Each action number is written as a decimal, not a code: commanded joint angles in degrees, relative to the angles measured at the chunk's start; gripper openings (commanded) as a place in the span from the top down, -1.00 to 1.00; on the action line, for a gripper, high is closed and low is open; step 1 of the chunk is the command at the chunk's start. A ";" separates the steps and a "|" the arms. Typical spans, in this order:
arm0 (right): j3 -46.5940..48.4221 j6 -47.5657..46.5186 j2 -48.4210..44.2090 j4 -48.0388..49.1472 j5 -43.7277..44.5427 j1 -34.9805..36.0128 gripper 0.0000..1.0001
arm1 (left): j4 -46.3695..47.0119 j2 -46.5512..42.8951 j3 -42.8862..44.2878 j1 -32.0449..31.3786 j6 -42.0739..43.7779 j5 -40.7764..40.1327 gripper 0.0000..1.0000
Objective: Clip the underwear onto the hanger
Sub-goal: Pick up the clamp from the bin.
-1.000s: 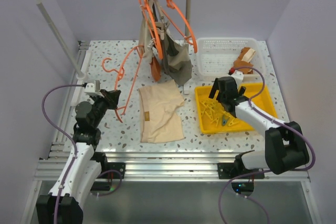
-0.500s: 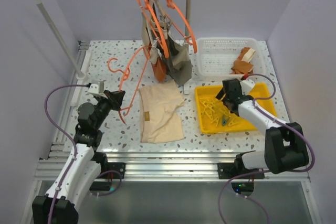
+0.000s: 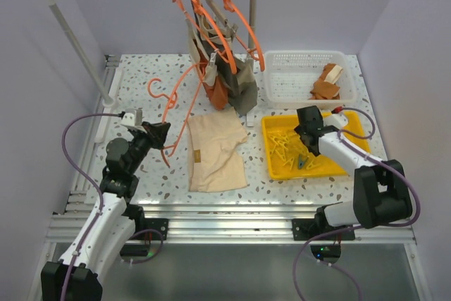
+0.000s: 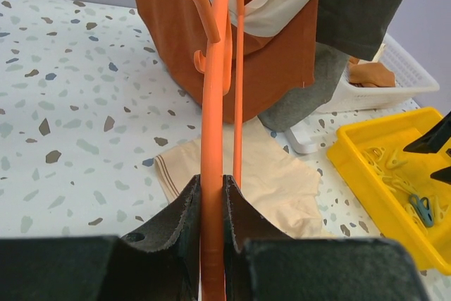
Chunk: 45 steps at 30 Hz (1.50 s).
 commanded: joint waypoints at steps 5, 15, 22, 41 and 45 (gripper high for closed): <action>1.25 8.29 -0.14 0.55 5.39 0.02 -0.38 | 3.22 0.33 1.95 -0.63 1.05 0.13 1.00; 4.06 8.55 6.71 1.78 5.84 -0.07 -0.36 | 2.87 0.69 2.30 -0.80 1.49 0.13 1.00; 6.96 8.38 10.58 1.70 6.80 -0.16 -0.36 | 2.26 0.42 2.48 -0.72 1.84 -0.40 1.00; 7.32 5.92 17.52 5.82 3.02 -4.03 0.17 | 2.08 0.07 2.48 -0.80 2.11 -0.57 1.00; 7.49 4.95 17.27 5.83 2.67 -4.03 0.32 | 2.08 0.25 2.48 -0.80 2.11 -0.49 1.00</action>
